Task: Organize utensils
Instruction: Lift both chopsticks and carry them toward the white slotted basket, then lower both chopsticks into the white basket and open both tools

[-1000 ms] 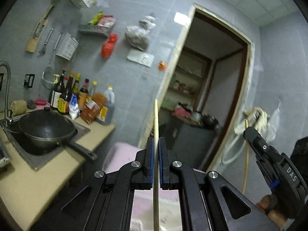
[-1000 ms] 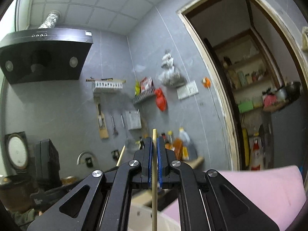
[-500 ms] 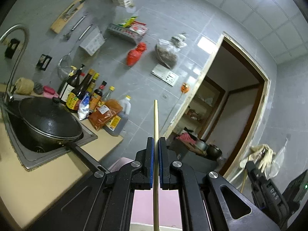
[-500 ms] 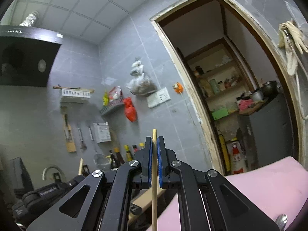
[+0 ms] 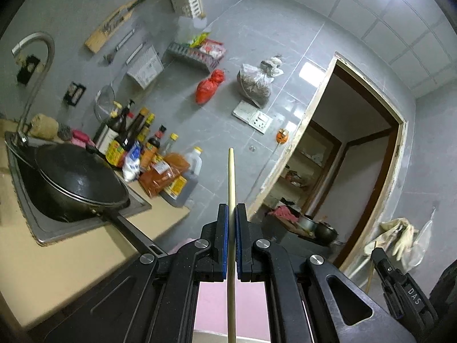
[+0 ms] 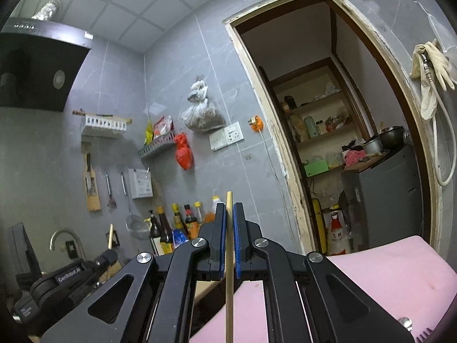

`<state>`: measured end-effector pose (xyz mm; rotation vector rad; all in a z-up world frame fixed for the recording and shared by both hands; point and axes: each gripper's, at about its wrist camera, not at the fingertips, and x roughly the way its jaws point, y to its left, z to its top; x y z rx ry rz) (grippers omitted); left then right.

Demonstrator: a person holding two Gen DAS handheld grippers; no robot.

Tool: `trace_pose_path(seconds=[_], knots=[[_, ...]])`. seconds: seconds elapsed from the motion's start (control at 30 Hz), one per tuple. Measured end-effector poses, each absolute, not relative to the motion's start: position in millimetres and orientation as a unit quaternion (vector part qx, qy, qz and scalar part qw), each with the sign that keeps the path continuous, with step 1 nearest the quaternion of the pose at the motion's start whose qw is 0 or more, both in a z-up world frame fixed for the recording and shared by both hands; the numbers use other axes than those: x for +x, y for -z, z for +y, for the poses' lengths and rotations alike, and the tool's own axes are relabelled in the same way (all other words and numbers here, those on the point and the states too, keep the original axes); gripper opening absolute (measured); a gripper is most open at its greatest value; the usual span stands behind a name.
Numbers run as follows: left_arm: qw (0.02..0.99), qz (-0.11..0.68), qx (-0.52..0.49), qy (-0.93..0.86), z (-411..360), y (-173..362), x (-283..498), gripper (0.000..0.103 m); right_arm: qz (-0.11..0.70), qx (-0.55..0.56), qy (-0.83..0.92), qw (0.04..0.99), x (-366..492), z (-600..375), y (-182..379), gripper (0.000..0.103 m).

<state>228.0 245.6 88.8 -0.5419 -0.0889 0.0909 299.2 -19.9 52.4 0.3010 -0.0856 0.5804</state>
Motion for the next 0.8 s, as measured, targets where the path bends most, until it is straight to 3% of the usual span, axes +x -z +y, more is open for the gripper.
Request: trace_pose_path(seconds=[0.33,0.63,0.77,0.8], knots=[[0.970,-0.063,-0.224,-0.068,217,-71,222,0.003,-0.038,0.128,-0.303,0.944,294,-14,-38,0.003],[0.981,0.025,-0.191,-0.027,211,-60,220,0.003,0.002,0.103,-0.323,0.941,288,-14,-32,0.004],[0.980,0.074,-0.184,0.003,208,-56,221,0.007,0.026,0.092,-0.331,0.939,282,-17,-31,0.014],[0.979,0.081,-0.184,0.008,207,-55,220,0.015,0.030,0.091,-0.334,0.938,280,-19,-31,0.019]])
